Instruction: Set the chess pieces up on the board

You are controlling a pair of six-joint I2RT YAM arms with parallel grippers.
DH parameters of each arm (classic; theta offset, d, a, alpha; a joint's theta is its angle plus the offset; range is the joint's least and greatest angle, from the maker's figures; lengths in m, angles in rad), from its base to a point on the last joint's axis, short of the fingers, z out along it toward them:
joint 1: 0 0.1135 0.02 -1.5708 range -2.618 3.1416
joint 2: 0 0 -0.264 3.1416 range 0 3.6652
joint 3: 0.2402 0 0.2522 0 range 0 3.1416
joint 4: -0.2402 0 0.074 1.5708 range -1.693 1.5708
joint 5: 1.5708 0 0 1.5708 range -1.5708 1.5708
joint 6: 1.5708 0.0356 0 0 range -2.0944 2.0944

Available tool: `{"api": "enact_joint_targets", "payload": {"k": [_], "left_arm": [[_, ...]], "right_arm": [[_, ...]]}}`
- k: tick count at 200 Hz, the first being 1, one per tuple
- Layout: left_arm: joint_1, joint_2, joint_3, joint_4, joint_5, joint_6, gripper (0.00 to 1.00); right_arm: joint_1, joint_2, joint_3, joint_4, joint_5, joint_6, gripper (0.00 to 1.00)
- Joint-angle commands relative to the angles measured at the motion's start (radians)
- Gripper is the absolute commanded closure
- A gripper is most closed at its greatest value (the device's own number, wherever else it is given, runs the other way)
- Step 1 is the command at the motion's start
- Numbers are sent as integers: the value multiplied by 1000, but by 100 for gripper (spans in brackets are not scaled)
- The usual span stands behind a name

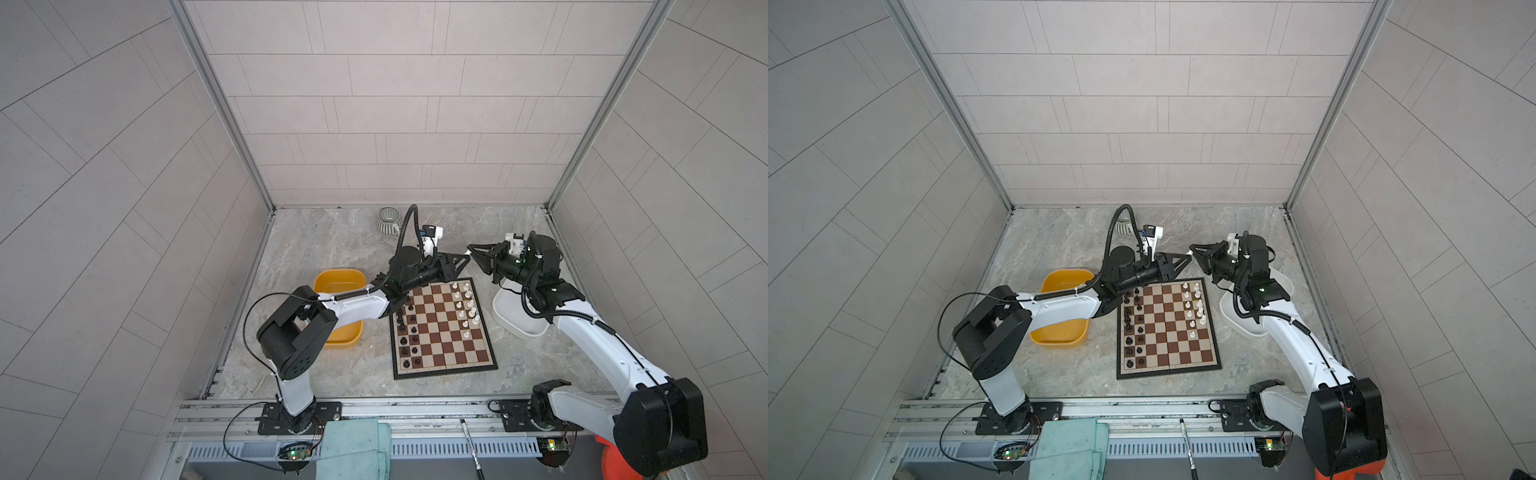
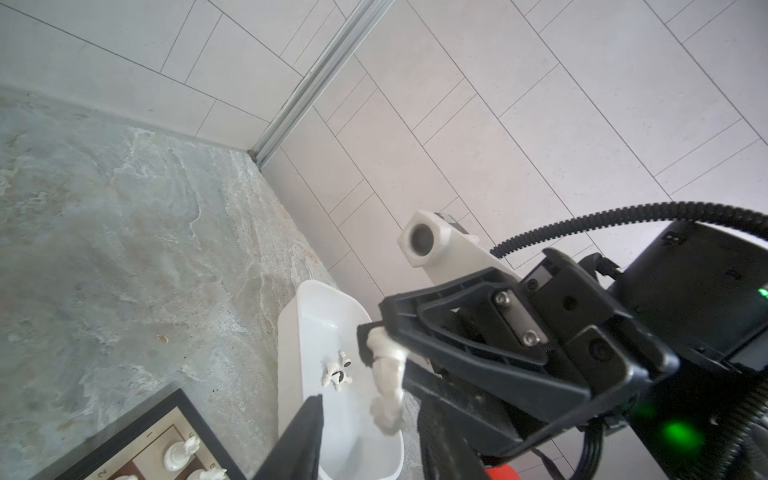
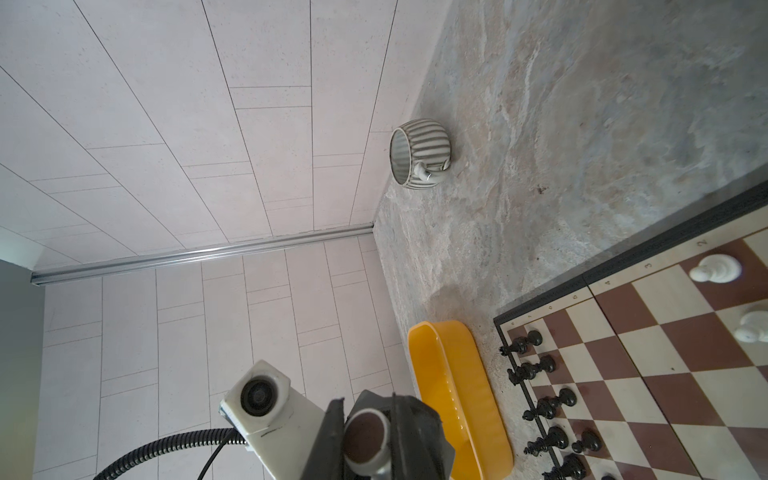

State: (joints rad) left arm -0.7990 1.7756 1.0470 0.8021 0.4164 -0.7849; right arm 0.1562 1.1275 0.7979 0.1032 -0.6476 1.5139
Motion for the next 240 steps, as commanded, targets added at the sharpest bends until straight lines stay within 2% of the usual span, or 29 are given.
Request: {"api": "enact_joint_targets", "payload": {"k": [1,47,84,95,106,118,133,145,173,200,240], "left_arm": [[-3,4,34,41,4,19,60],[-3,11,38,53,1,0,77],[-3,12,54,46,17,-41,95],[0,-5,52,34,29,-69,98],[4,-39,43,-4,46,-83,100],[6,-92,38,-148,62,-51,100],[5,-147,82,-474,96,48,100],[-10,-181,128,-726,100,180,100],[-73,-166,314,-1259,47,425,100],[-163,-42,537,-1627,-26,569,100],[-284,177,799,-1860,-106,642,100]], "right_arm": [[2,-9,-3,40,0,100,100],[1,-18,-1,38,-3,103,100],[2,-36,-7,24,-1,93,99],[1,-37,3,8,-10,53,92],[-4,-33,39,-82,-24,-54,75],[-19,-24,105,-248,-26,-271,55],[-67,-26,186,-551,31,-539,36],[-98,-47,219,-707,168,-713,26],[-118,-109,257,-889,483,-945,1],[-120,-126,262,-975,634,-1034,1],[-128,-179,308,-1127,832,-1106,1]]}}
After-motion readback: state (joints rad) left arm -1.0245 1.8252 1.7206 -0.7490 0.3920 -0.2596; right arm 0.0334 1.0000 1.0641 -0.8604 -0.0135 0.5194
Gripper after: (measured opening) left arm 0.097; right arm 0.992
